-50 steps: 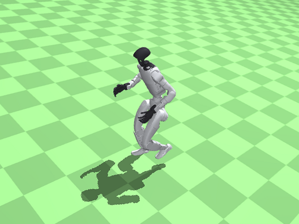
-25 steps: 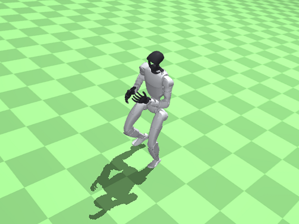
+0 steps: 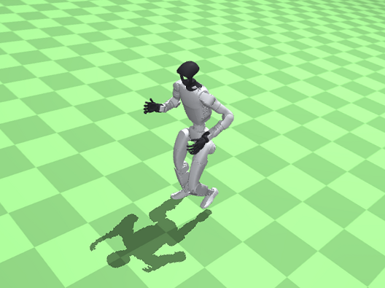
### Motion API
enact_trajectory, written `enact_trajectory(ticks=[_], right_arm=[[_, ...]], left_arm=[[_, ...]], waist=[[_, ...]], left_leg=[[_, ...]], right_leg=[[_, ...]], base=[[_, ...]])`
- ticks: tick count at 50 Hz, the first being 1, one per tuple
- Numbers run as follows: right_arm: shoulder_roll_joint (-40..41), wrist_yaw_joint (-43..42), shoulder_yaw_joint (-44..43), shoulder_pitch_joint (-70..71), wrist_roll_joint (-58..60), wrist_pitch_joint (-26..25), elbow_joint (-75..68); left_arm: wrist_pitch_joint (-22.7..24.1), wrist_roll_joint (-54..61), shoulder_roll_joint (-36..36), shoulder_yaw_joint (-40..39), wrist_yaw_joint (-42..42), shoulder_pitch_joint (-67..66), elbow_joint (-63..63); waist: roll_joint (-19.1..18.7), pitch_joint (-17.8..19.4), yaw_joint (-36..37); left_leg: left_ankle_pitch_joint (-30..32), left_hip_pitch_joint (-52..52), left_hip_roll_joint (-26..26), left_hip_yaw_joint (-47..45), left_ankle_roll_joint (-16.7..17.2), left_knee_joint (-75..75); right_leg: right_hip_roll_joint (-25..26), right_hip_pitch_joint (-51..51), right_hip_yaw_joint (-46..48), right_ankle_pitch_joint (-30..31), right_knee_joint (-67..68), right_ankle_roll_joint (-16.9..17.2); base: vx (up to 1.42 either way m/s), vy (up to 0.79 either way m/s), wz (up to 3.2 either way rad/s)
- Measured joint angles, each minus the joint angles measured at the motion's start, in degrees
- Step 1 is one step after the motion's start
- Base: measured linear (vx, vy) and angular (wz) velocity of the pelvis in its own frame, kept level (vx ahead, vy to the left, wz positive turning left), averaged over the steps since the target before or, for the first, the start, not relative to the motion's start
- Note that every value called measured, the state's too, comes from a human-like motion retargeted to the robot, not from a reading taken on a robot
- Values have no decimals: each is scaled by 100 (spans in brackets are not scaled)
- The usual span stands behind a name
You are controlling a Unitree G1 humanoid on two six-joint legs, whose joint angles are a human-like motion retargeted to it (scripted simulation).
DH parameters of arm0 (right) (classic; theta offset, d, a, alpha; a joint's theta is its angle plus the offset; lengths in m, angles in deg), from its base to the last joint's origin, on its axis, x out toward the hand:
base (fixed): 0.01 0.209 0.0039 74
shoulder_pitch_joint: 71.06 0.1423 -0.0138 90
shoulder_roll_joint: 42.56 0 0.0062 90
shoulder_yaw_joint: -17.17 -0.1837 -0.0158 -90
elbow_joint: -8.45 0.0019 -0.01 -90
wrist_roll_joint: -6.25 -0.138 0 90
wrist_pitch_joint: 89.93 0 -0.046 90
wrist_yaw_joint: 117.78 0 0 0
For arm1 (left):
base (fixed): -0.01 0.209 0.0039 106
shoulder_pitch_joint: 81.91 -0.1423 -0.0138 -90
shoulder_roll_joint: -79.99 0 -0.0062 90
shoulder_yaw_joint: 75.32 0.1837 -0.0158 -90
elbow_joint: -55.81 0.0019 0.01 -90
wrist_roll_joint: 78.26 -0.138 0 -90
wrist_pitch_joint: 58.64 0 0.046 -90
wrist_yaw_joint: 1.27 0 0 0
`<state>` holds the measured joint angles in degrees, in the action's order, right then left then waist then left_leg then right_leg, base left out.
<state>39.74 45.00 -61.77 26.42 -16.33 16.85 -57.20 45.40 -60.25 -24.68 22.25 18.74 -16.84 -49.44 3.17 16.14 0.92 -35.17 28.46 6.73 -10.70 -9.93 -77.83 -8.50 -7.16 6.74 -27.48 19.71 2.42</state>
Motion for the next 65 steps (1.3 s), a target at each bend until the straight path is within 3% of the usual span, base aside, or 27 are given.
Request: enact_trajectory(ticks=[2,5,7,10,13,15,17,20,24,27,30,33,35,37,40,43,45,50,57,62,65], right_arm=[[206,3,-318,-94,162,77,552],[388,-98,-472,-408,367,147,1165],[440,62,-389,-573,136,189,1408],[493,466,-128,-909,-417,277,1528],[387,725,-18,-1221,-737,216,1124],[484,601,170,-1142,-361,70,374],[736,311,505,-1221,357,-128,-434],[738,117,851,-1506,-26,-26,-705],[-143,753,585,-1783,261,96,-98],[-446,763,472,-1647,607,28,66],[-384,630,551,-1635,555,10,153],[-206,548,556,-1394,557,18,130],[-14,389,566,-1052,722,38,-92],[168,119,564,-695,1151,-30,-562],[288,-218,394,-277,1771,-192,-1204],[502,-172,32,-518,1402,-124,-1028],[635,-159,-97,-850,692,-15,-753],[421,-54,-265,-1568,79,8,-517],[50,88,-347,-1635,209,13,-665],[302,218,-412,-1624,87,68,-348],[282,315,-114,-1166,343,30,-290]], left_arm=[[97,92,-597,-93,-156,-644,-456],[116,598,-955,-308,-424,-1423,-958],[57,913,-852,-442,-590,-1591,-1148],[-77,1148,-456,-467,-811,-1290,-1291],[-145,921,86,-79,-886,-119,-995],[-93,907,432,409,-674,1222,-495],[20,942,685,900,-290,2672,-119],[80,647,867,1226,-89,4920,133],[567,715,1204,708,95,5908,-338],[815,944,1219,102,143,5750,-706],[792,667,1040,-420,84,4940,-1079],[733,580,918,-685,-86,3968,-1393],[687,613,871,-648,-220,3465,-1286],[507,600,920,-451,-235,3017,-824],[189,936,1180,-197,-400,2416,-144],[202,1265,1210,22,-456,1796,-314],[165,1226,1009,105,-560,1542,-579],[-48,1097,705,398,-845,1558,-870],[1,861,872,605,-873,2301,-723],[152,808,744,637,-750,3136,-931],[283,383,689,491,-643,3643,-962]], waist=[[245,-312,207],[487,-732,508],[413,-873,581],[67,-860,503],[-266,-654,263],[-111,-448,75],[18,-159,-31],[102,405,124],[-64,325,-37],[-38,191,-215],[-27,116,-122],[43,298,10],[198,535,49],[290,739,124],[205,977,144],[330,936,120],[389,818,139],[221,372,364],[128,-248,61],[187,-339,-45],[236,-84,-103]], left_leg=[[162,-352,-255,-295,-70,1278],[677,-1166,-622,-684,138,3807],[1138,-1623,-596,-824,344,5260],[1778,-2083,-229,-964,619,6431],[1183,-2197,84,-660,745,6304],[379,-1958,-64,-314,440,5800],[-180,-1418,-99,-147,418,4607],[-24,-1274,-414,134,233,4359],[757,-1531,-582,215,492,5599],[1558,-1893,-743,85,594,6809],[1979,-2280,-766,-207,794,7533],[1652,-2350,-787,-473,665,7285],[1158,-1977,-815,-607,359,6226],[765,-1410,-667,-735,177,4789],[531,-824,-400,-613,99,3397],[383,-713,-516,-444,-21,3226],[423,-805,-662,-307,-35,3592],[889,-1645,-721,-105,243,5511],[919,-2044,-700,107,497,6394],[931,-1928,-733,217,495,6290],[632,-1932,-630,157,379,5967]], right_leg=[[-139,175,-29,758,-685,227],[-254,282,-227,1878,-1290,497],[-133,299,-154,2180,-1332,478],[144,392,257,1847,-736,118],[194,-124,346,783,1662,-29],[-5,-652,154,145,3223,74],[-130,-839,49,-297,3982,31],[-300,-785,5,-418,3849,-71],[-125,-448,278,-10,1420,157],[-13,-168,587,468,-775,435],[107,-175,826,941,-1639,654],[65,-125,911,1369,-1744,725],[-107,-79,848,1336,-1757,710],[-260,-326,671,1028,-1191,914],[-101,-291,447,991,-1107,670],[-90,-264,321,1094,-1067,841],[-74,-120,327,1182,-1312,745],[98,18,345,1185,-1232,965],[190,163,743,1109,-1281,718],[123,74,918,966,-1003,628],[144,-86,758,689,-458,448]], base=[[22,6,21],[19,14,-19],[11,17,-23],[4,17,17],[-1,18,84],[-6,10,131],[-7,3,142],[-9,0,101],[-1,-3,47],[-1,-11,-14],[1,-13,-91],[-4,-15,-100],[-6,-15,-67],[-2,-11,-71],[2,-6,-66],[12,-5,-34],[16,-2,-8],[17,4,-7],[7,7,47],[-3,9,39],[-14,9,-34]])
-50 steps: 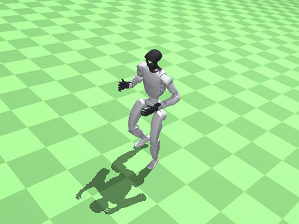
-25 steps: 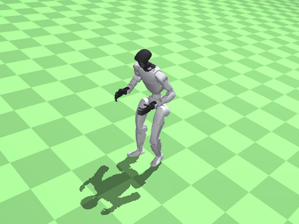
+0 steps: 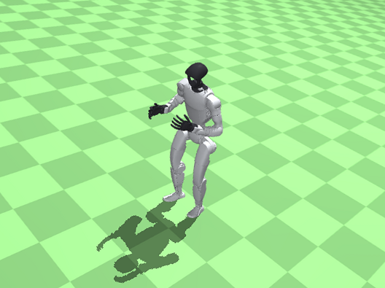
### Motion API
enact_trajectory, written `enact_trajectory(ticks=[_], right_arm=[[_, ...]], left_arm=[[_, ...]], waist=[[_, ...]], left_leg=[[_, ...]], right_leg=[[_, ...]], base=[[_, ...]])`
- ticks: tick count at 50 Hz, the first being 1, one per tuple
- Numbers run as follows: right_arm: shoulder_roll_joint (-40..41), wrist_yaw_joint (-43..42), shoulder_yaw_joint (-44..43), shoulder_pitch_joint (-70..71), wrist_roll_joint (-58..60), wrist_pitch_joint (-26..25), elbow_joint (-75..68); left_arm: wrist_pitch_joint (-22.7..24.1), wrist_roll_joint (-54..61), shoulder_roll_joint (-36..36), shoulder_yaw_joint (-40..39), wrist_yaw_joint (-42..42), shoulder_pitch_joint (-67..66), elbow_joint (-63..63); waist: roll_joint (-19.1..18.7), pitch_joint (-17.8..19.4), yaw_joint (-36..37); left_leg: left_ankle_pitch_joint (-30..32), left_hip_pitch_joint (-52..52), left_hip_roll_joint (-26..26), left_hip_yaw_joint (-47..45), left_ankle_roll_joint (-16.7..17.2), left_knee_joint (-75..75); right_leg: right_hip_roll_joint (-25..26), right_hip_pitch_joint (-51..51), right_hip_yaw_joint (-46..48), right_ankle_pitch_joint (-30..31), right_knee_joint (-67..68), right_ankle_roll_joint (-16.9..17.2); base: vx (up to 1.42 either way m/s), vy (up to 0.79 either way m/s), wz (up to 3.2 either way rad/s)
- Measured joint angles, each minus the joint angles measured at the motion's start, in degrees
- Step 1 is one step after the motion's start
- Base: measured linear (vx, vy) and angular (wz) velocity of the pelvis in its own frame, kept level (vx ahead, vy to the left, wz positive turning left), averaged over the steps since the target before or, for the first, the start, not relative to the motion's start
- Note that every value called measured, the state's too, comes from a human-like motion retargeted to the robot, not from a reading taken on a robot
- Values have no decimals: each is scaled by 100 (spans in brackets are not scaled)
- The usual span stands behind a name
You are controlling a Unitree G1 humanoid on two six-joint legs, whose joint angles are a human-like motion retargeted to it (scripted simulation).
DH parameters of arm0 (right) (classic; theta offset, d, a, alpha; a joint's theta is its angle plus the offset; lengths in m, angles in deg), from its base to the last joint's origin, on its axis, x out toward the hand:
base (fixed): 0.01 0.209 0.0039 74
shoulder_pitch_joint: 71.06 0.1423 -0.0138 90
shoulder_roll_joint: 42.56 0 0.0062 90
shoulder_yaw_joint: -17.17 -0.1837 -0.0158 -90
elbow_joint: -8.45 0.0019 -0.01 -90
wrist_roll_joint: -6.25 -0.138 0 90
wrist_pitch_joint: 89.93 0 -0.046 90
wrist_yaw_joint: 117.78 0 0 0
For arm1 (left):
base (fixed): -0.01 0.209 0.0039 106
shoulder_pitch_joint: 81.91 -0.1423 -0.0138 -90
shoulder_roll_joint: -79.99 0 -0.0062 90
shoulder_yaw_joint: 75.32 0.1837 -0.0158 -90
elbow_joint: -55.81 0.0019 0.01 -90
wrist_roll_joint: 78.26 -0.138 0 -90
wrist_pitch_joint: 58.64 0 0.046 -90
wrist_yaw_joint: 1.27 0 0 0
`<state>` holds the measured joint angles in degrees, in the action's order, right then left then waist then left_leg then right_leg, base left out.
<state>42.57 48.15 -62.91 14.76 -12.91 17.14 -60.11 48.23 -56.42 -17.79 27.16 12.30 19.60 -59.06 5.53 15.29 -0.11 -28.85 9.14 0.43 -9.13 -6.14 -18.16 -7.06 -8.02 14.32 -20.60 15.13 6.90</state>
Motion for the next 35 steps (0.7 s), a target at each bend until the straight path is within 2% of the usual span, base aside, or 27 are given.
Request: enact_trajectory(ticks=[4,7,11,15,16,17,18,20,22,23,25,26,27,29,32,33,35], right_arm=[[-167,144,734,503,703,-163,-399],[-575,399,791,-32,1068,-144,-475],[-1167,766,348,-1524,426,59,0],[-1296,1050,111,-2241,-338,2,181],[-1224,1105,108,-2197,-350,-60,127],[-1133,1148,108,-2119,-331,-117,59],[-1005,1166,114,-1971,-249,-166,-37],[-763,1418,-14,-1670,-684,-362,-129],[-651,1022,70,-883,-553,-341,-486],[-660,764,154,-338,-458,-359,-722],[-664,425,327,1052,-345,-414,-1068],[-539,333,286,1575,-305,-366,-914],[-382,237,209,2004,-273,-295,-664],[41,44,-77,2340,-194,-69,290],[363,-21,-294,2116,167,203,1722],[337,50,-276,1874,313,281,2023],[127,176,-204,1088,650,433,2336]], left_arm=[[66,-142,-125,-46,551,1095,204],[219,-271,-160,-244,901,2134,64],[594,-206,45,-779,1035,2403,-613],[708,307,160,-1195,724,1317,-1100],[678,439,187,-1250,591,918,-1144],[637,580,212,-1290,438,527,-1176],[571,742,231,-1298,246,151,-1185],[227,260,257,-1264,256,-436,-997],[95,-69,250,-982,266,-875,-495],[-18,-280,217,-802,431,-1132,-91],[-279,-513,114,-493,475,-1588,900],[-335,-330,-4,-427,401,-1973,1126],[-344,-166,-172,-365,353,-2379,1233],[-152,-17,-760,-294,345,-3252,863],[30,1,-1396,-462,-23,-4341,112],[2,104,-1308,-588,-278,-4630,-43],[-167,263,-758,-823,-769,-5041,-245]], waist=[[123,413,-121],[32,373,-172],[-363,-12,-283],[-529,-459,-282],[-433,-521,-264],[-304,-575,-255],[-110,-612,-268],[-17,-517,-226],[-144,-84,10],[-262,136,192],[-383,338,222],[-380,307,183],[-331,242,156],[-27,-14,169],[282,-248,312],[222,-246,371],[-240,-76,550]], left_leg=[[-492,300,228,-120,-124,-1126],[-414,431,237,-47,-53,-1134],[633,130,223,55,150,139],[1784,-177,208,105,404,1160],[1795,-58,61,211,353,914],[1674,212,-124,299,272,353],[1292,784,-384,354,134,-841],[443,2212,-524,126,47,-4017],[-150,3175,-17,-268,-107,-6743],[-371,3504,402,-381,-180,-7848],[-602,4368,656,-286,-519,-9233],[-557,4642,608,-192,-556,-9401],[-487,4853,522,-134,-585,-9445],[-176,4871,192,-188,-597,-8839],[503,3922,-154,-309,-485,-6844],[704,3336,-134,-290,-375,-5945],[1102,1748,315,-196,51,-3878]], right_leg=[[-43,-706,-326,-759,1964,-329],[-131,-1028,-235,-1015,2770,-371],[66,-624,-39,-520,1898,-285],[355,3,-364,307,437,-267],[241,133,-465,504,197,-268],[73,243,-539,649,-6,-261],[-202,312,-562,686,-137,-234],[-574,468,-421,315,-305,-230],[-667,534,-310,-459,-113,-239],[-653,277,-392,-882,519,-294],[-597,-94,-429,-1074,740,-351],[-557,-274,-483,-947,770,-508],[-552,-435,-524,-768,752,-580],[-694,-560,-529,-105,363,-385],[-770,-229,-545,1109,-536,-214],[-649,-121,-623,1267,-532,-286],[-40,-297,-873,654,1004,-723]], base=[[-12,6,-32],[-1,2,24],[1,1,31],[-3,-7,-18],[-12,-13,-14],[-18,-13,18],[-22,-12,48],[-27,-7,69],[-25,-1,11],[-25,0,-38],[-31,0,-24],[-24,1,-10],[-10,2,-12],[0,0,0],[5,9,-30],[1,14,-134],[-3,15,-217]])
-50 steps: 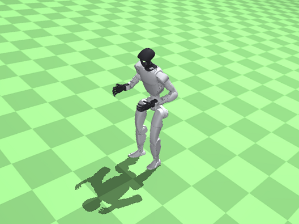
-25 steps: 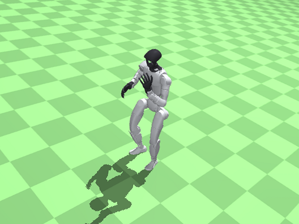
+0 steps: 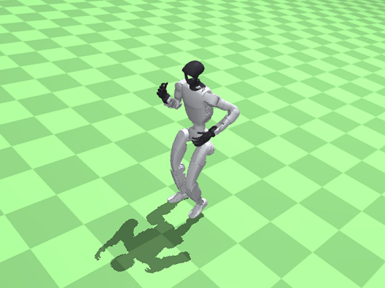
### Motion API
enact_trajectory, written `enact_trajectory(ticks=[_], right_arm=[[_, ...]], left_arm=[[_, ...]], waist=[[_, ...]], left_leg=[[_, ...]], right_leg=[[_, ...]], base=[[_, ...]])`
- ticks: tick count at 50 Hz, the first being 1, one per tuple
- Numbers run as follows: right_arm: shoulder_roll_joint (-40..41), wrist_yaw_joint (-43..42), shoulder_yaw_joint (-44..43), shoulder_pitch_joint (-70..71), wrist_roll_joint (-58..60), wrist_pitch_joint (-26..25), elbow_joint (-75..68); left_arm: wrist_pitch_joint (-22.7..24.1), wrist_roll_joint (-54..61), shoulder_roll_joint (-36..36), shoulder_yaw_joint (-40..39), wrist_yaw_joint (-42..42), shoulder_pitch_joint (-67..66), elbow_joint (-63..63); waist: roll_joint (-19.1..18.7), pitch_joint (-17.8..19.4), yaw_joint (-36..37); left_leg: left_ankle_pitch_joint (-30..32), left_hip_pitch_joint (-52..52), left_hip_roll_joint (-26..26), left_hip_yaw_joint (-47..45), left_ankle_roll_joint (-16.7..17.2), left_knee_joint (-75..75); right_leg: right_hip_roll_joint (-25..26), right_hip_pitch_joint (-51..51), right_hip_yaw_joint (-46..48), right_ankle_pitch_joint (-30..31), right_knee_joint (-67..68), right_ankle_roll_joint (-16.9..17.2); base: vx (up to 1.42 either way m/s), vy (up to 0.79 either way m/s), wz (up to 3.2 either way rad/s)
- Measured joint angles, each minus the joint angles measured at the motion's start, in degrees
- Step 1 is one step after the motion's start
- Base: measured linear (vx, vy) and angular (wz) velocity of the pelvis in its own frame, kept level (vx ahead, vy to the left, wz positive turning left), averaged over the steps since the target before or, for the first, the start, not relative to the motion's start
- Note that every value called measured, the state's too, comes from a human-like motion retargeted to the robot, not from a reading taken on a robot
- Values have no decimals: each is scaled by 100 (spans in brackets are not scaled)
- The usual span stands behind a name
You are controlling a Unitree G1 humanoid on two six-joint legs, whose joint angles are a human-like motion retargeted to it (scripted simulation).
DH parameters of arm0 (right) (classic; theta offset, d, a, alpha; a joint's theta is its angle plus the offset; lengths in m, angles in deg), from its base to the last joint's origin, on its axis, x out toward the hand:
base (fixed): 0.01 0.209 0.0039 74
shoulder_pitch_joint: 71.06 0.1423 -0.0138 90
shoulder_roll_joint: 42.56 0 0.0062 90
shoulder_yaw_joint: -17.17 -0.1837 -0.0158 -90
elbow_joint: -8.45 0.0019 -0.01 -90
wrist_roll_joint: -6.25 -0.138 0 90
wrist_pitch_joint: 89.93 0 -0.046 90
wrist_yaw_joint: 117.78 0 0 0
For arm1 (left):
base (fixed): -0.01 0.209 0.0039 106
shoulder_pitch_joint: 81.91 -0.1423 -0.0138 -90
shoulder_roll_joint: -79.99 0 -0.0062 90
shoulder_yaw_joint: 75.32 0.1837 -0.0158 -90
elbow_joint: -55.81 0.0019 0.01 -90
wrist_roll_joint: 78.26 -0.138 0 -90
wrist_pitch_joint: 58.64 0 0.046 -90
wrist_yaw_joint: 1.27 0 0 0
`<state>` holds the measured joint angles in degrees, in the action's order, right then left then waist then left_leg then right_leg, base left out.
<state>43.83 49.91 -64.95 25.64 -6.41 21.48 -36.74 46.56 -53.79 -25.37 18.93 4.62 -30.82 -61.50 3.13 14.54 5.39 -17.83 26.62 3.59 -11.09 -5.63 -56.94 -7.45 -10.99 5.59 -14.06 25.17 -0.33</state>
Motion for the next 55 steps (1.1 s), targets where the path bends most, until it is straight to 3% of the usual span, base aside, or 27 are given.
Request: enact_trajectory(ticks=[2,4,7,9,12,14,16,17,20,22,24,25,27,28,30,34,35,37,40,41,42,45,47,48,50,53,55], right_arm=[[-296,13,135,-727,341,-76,-336],[-568,-3,360,-1270,465,-269,-1175],[-699,-273,500,-2063,506,-496,-2841],[-828,-380,277,-2892,269,-449,-3267],[-1602,-322,-82,-4181,-289,-68,-2668],[-2117,34,-235,-4688,-511,8,-2171],[-2176,451,-305,-4889,-638,-88,-1943],[-2033,586,-310,-4890,-630,-167,-1920],[-1258,485,-293,-4384,-438,-463,-2095],[-889,176,-277,-3530,-554,-641,-2404],[-680,-226,-241,-2466,-800,-704,-2713],[-607,-482,-197,-1831,-898,-674,-2866],[-483,-805,-162,-377,-809,-541,-2915],[-375,-809,-203,308,-685,-497,-2818],[-53,-803,-328,1264,-336,-405,-2457],[229,-1115,-422,1209,343,-211,-1503],[168,-1076,-401,942,481,-166,-1297],[-139,-845,-228,172,742,-146,-1141],[-658,-403,128,-1017,364,-247,-1559],[-797,-299,254,-1284,129,-303,-1955],[-906,-248,373,-1525,-13,-379,-2395],[-813,-598,601,-2233,9,-671,-3890],[-590,-783,462,-2892,-198,-721,-4215],[-614,-809,410,-3241,-347,-648,-4113],[-991,-655,399,-3722,-454,-407,-3713],[-1611,223,126,-4220,-280,-367,-3043],[-1624,734,-141,-4461,-436,-483,-2731]], left_arm=[[-144,-107,635,-101,61,447,118],[-183,-288,1114,-57,563,1744,519],[-104,-829,1344,212,1587,4778,1242],[-125,-1250,1334,269,1935,6725,1339],[9,-1864,1517,234,2441,8382,965],[160,-2043,1585,199,2512,8267,414],[250,-1898,1599,158,2064,7477,-133],[256,-1736,1604,164,1786,6951,-354],[96,-1031,1514,377,1268,5340,-624],[-14,-562,1206,540,1112,4491,-396],[-99,-628,799,624,1221,3549,85],[-140,-821,606,637,1399,3040,417],[-309,-1073,441,463,1557,1910,1225],[-373,-1035,400,297,1435,1348,1530],[-316,-884,172,53,1285,359,1712],[61,-766,-776,-143,1272,-649,917],[105,-765,-858,-166,1202,-755,729],[51,-712,-537,-114,963,-613,561],[-202,-619,208,-25,569,408,612],[-235,-714,370,-8,640,1077,721],[-262,-828,503,34,800,1831,851],[-346,-1355,624,353,1785,4708,1298],[-498,-1616,684,433,2155,6548,1405],[-527,-1787,740,384,2254,7215,1357],[-462,-2283,885,248,2468,8040,1160],[-110,-2182,1109,-64,2590,7569,370],[-13,-2163,1241,-216,2326,6626,-34]], waist=[[-424,168,19],[-541,310,-259],[-374,509,-878],[-392,567,-1105],[-694,168,-992],[-861,-229,-910],[-844,-471,-1018],[-720,-506,-1136],[21,-394,-1431],[297,-395,-1208],[298,-285,-745],[226,-187,-493],[26,77,-159],[-4,168,-83],[157,95,-44],[783,-460,-24],[866,-550,-3],[651,-508,32],[-221,-176,-136],[-381,-168,-253],[-480,-147,-394],[-297,129,-957],[-262,408,-1111],[-292,419,-1050],[-340,218,-811],[-551,30,-858],[-599,37,-1087]], left_leg=[[236,-1344,562,-72,438,1956],[-279,-2051,749,-130,546,3160],[-1486,-1895,528,273,36,3356],[-1537,-1364,403,648,-262,2915],[-674,-1084,485,595,-137,3352],[332,-1434,604,413,43,4275],[1048,-1744,547,496,175,4509],[1092,-1759,377,596,120,4093],[7,-748,-497,446,-599,313],[-606,565,-550,-40,-928,-2615],[-921,1701,-293,-221,-815,-4910],[-1005,2202,-157,-200,-646,-5848],[-1088,2772,-150,82,-96,-6795],[-1133,2898,-207,194,115,-6939],[-1125,2956,-201,228,122,-6721],[-627,1899,166,-335,-418,-4446],[-487,1412,176,-486,-407,-3593],[29,95,126,-472,-47,-1363],[797,-2087,514,-26,685,2331],[427,-2404,644,-9,774,3076],[-35,-2628,713,44,760,3664],[-1529,-2414,452,622,-108,3794],[-1661,-1667,375,1024,-444,2875],[-1532,-1366,393,1039,-423,2681],[-1009,-1127,472,766,-319,3138],[313,-1607,624,523,-25,4575],[936,-1757,510,699,143,4749]], right_leg=[[598,-1213,-18,-1166,3520,-431],[722,-2586,151,-1901,6676,-638],[440,-4312,164,-2283,9663,-330],[345,-4862,144,-2250,10176,-133],[294,-4993,215,-1802,9320,-397],[424,-4404,277,-1174,7805,-523],[576,-3197,183,-293,5684,-283],[544,-2402,47,220,4439,-67],[-194,130,-438,1559,489,503],[-660,854,-446,1000,-816,562],[-775,1122,-399,-229,-1263,451],[-737,1161,-427,-786,-1348,340],[-495,1002,-735,-1183,-1137,-15],[-391,848,-911,-1177,-935,-151],[-324,579,-1099,-871,-837,-177],[-547,611,-788,603,-1880,385],[-587,667,-647,926,-2052,516],[-373,749,-437,851,-1589,389],[461,-211,-162,-645,2142,20],[615,-902,-122,-1239,3680,-272],[678,-1578,-75,-1731,5138,-429],[312,-3064,-22,-2358,8198,-85],[231,-3568,38,-2144,8800,294],[309,-3780,16,-2071,8826,248],[569,-4052,-136,-1941,8407,-239],[768,-3227,-25,-580,6463,-26],[823,-2077,-63,571,4524,444]], base=[[-12,11,-202],[-22,11,-72],[-30,9,106],[-25,0,150],[-5,-2,-1],[8,-8,-60],[9,-15,63],[8,-15,187],[3,-11,199],[-7,-11,80],[-17,-11,-42],[-23,-6,-120],[-25,-2,-151],[-21,-1,-124],[-13,-2,-59],[-1,1,-12],[-7,10,-94],[-13,13,-151],[-22,15,-102],[-34,15,-16],[-39,14,26],[-42,4,133],[-41,-8,128],[-34,-7,7],[-24,-4,-94],[-9,-8,-45],[-9,-12,104]])
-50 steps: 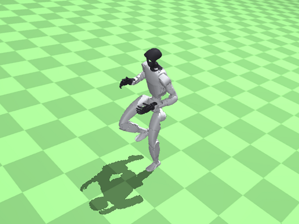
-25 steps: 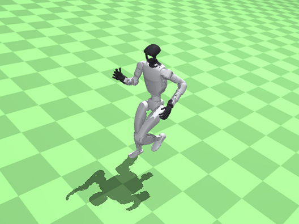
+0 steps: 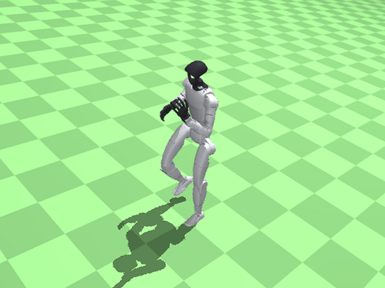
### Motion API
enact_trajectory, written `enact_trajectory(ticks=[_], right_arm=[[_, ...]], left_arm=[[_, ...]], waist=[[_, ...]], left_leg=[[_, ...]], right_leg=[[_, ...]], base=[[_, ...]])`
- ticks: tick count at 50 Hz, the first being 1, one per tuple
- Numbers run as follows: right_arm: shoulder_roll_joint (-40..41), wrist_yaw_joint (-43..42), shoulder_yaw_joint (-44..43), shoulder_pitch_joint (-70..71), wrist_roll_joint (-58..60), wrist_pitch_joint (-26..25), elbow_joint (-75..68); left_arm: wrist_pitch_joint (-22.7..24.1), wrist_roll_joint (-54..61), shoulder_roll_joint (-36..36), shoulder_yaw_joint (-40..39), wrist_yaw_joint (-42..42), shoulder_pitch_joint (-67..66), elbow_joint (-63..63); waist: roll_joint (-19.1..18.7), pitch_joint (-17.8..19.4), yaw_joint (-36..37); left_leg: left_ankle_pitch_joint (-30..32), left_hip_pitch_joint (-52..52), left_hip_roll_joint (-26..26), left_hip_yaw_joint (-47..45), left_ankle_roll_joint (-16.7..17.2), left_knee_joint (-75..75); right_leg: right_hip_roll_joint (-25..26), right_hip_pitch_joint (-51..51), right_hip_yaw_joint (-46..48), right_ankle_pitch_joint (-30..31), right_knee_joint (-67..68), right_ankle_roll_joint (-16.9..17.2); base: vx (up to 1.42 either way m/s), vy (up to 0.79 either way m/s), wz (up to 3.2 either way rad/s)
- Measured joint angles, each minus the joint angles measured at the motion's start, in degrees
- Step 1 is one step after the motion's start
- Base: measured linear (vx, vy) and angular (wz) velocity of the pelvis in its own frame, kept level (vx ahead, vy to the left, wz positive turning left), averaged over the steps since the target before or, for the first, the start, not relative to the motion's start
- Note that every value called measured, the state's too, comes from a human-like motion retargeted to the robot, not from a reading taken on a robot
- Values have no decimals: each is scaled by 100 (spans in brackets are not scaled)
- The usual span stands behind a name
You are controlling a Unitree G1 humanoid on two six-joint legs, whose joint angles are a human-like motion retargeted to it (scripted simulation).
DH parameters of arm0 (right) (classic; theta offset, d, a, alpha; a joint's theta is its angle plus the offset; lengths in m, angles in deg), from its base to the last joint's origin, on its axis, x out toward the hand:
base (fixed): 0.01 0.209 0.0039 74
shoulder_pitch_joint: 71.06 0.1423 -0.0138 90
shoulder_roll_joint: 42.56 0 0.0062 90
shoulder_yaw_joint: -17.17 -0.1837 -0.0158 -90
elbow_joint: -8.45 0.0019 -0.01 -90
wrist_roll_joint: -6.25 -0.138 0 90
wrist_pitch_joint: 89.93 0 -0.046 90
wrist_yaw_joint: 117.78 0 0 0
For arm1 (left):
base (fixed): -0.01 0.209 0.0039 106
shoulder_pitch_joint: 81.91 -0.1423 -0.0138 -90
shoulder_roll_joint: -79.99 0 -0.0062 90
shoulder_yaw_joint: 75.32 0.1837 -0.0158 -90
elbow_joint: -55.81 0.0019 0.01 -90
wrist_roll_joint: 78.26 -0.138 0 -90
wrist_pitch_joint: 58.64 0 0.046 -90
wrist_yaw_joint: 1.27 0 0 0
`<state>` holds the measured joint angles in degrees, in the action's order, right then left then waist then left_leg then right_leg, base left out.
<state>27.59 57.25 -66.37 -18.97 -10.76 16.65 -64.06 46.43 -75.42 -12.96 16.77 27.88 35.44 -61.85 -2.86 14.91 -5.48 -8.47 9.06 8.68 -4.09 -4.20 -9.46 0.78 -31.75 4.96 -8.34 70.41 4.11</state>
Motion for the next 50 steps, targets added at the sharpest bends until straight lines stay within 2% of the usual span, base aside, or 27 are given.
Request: enact_trajectory(ticks=[2,3,5,7,8,10,12,15,17,18,20,22,23,25,27,28,30,32,35,37,38,40,42,43,44,47,50], right_arm=[[414,52,-110,121,35,-89,111],[585,-35,-132,312,-4,-107,135],[824,-328,-119,968,-126,-122,110],[904,-775,-1,2057,-267,-128,3],[895,-1020,57,2721,-356,-95,-27],[931,-1457,85,4165,-391,-14,92],[1174,-1580,10,5314,-252,82,433],[1543,-1897,-223,5988,145,239,1144],[1671,-1882,-282,5543,176,308,1648],[1695,-1730,-256,5184,130,329,1808],[1595,-1317,-81,4366,35,299,1915],[1348,-872,139,3604,66,212,1749],[1206,-704,235,3341,151,143,1559],[942,-540,391,2928,403,-4,1033],[849,-734,521,2521,558,-195,357],[893,-941,575,2329,556,-316,-2],[1023,-1257,553,1871,243,-451,-454],[764,-1086,365,1212,-57,-361,-196],[-173,-595,77,305,-255,-19,758],[-599,-175,-130,-103,-475,64,1153],[-619,28,-203,-238,-605,36,1218],[-356,322,-240,-248,-704,-144,1140],[78,262,-56,302,-609,-358,815],[268,117,69,711,-610,-429,610],[426,-80,193,1124,-672,-463,420],[778,-747,707,2706,-1034,-403,-247],[804,-1174,980,4646,-1067,-246,-352]], left_arm=[[-40,234,21,5,-317,-1059,-74],[-112,301,-33,46,-580,-1554,37],[-223,593,-235,224,-964,-2359,465],[-308,594,-438,543,-832,-3052,1216],[-382,502,-500,696,-607,-3422,1675],[-614,610,-528,823,-265,-4303,2467],[-679,838,-685,835,-317,-5195,2698],[-474,937,-1395,885,-343,-6140,2155],[-336,1052,-1824,716,-688,-6709,1564],[-276,1110,-1848,569,-937,-6998,1344],[-229,1388,-1523,211,-1469,-7508,1005],[-343,1671,-1006,-52,-1816,-7514,790],[-415,1736,-826,-111,-1862,-7239,753],[-516,1752,-667,-89,-1739,-6282,812],[-565,1651,-649,181,-1336,-4923,1011],[-591,1650,-636,377,-1032,-4100,1141],[-645,1570,-642,665,-535,-2390,1301],[-632,1279,-647,584,-427,-1100,1111],[-297,866,-489,160,-172,-74,490],[-57,630,-237,-40,-66,-92,5],[11,555,-101,-75,-106,-276,-197],[-3,547,66,-91,-299,-926,-431],[-128,882,-72,-44,-622,-1656,-276],[-184,1187,-228,-5,-801,-1989,-100],[-244,1477,-411,53,-901,-2373,98],[-399,1717,-839,472,-913,-3587,1114],[-671,1628,-879,660,-874,-5032,2357]], waist=[[334,126,-207],[492,171,-223],[666,280,8],[607,436,478],[515,540,671],[330,705,898],[265,644,748],[517,116,741],[772,-240,931],[854,-357,1014],[825,-409,1128],[353,-251,1176],[103,-224,1148],[-203,-200,915],[-263,-88,464],[-217,4,221],[-75,132,-107],[3,-51,-117],[-72,-731,-24],[-219,-1049,-196],[-249,-1116,-318],[-32,-1047,-526],[578,-1026,-423],[804,-999,-245],[904,-872,39],[825,-340,882],[427,194,973]], left_leg=[[-403,408,-594,36,-391,-1589],[-847,901,-815,-154,-563,-3040],[-1646,1968,-819,-741,-798,-6119],[-2144,2834,-401,-1045,-791,-8659],[-2278,3197,-242,-1001,-690,-9645],[-2344,3812,-180,-695,-273,-10990],[-2265,4228,-670,-293,-154,-11304],[-2052,4315,-979,-287,-577,-10538],[-1973,3661,-924,-579,-754,-9130],[-1893,3164,-952,-695,-705,-8212],[-1525,1838,-1043,-682,-347,-5950],[-798,233,-667,-476,232,-3367],[-452,-352,-376,-466,467,-2273],[-514,-1023,9,-551,679,-903],[-1547,-1266,53,-410,433,-419],[-2018,-1290,-30,-205,136,-325],[-2531,-1065,-192,243,-503,-538],[-2516,-601,-199,362,-727,-1032],[-1731,-394,-40,41,-405,-626],[-797,-509,25,28,-103,-116],[-378,-554,6,118,20,-65],[-65,-519,-342,284,-68,-768],[-728,525,-1023,-76,-599,-3413],[-1119,1242,-1138,-432,-779,-4996],[-1418,1817,-998,-756,-772,-6458],[-2029,3262,-429,-1058,-584,-9891],[-2066,4401,-631,-445,73,-11479]], right_leg=[[-486,1330,-120,875,-2060,495],[-768,2052,-108,797,-3194,373],[-1208,3110,33,-297,-4772,50],[-1314,3454,104,-1628,-5285,-122],[-1266,3483,63,-2072,-5347,-290],[-1101,3057,-172,-2656,-4625,-669],[-964,2976,-181,-2472,-4732,-957],[-1081,2840,10,-1611,-5303,-497],[-1176,2947,-105,-662,-5948,-190],[-1188,3023,-253,-232,-6164,-74],[-1003,3207,-608,134,-6083,-31],[-324,2846,-608,-605,-4100,-335],[-21,2259,-382,-1163,-2435,-512],[46,1034,253,-2055,743,-833],[-314,164,607,-2627,3119,-884],[-458,-208,598,-2753,4028,-721],[-312,-814,364,-2904,5105,-333],[156,-1170,87,-2913,5106,-236],[166,-1241,-28,-2321,3867,-664],[-139,-501,231,-1730,2112,-900],[-201,87,336,-1338,978,-839],[-291,1608,200,-280,-1810,-421],[-821,2764,-301,551,-4394,12],[-1097,3061,-471,543,-5177,112],[-1249,3303,-590,196,-5619,113],[-1326,3708,-726,-1290,-6115,-135],[-1014,3872,-846,-1729,-6251,-662]], base=[[-13,-12,160],[-18,-11,109],[-21,-11,19],[-26,-12,-85],[-29,-10,-115],[-27,-7,-97],[-18,-5,21],[4,-7,75],[11,-4,1],[9,1,-70],[6,3,-133],[-1,3,-153],[-8,3,-88],[-15,3,11],[-22,6,137],[-24,3,177],[-22,-4,150],[-10,-12,27],[9,-10,-66],[15,-9,19],[14,-12,106],[9,-13,145],[-2,-13,75],[-7,-12,-26],[-8,-12,-97],[-17,-13,-126],[-17,-5,-57]])
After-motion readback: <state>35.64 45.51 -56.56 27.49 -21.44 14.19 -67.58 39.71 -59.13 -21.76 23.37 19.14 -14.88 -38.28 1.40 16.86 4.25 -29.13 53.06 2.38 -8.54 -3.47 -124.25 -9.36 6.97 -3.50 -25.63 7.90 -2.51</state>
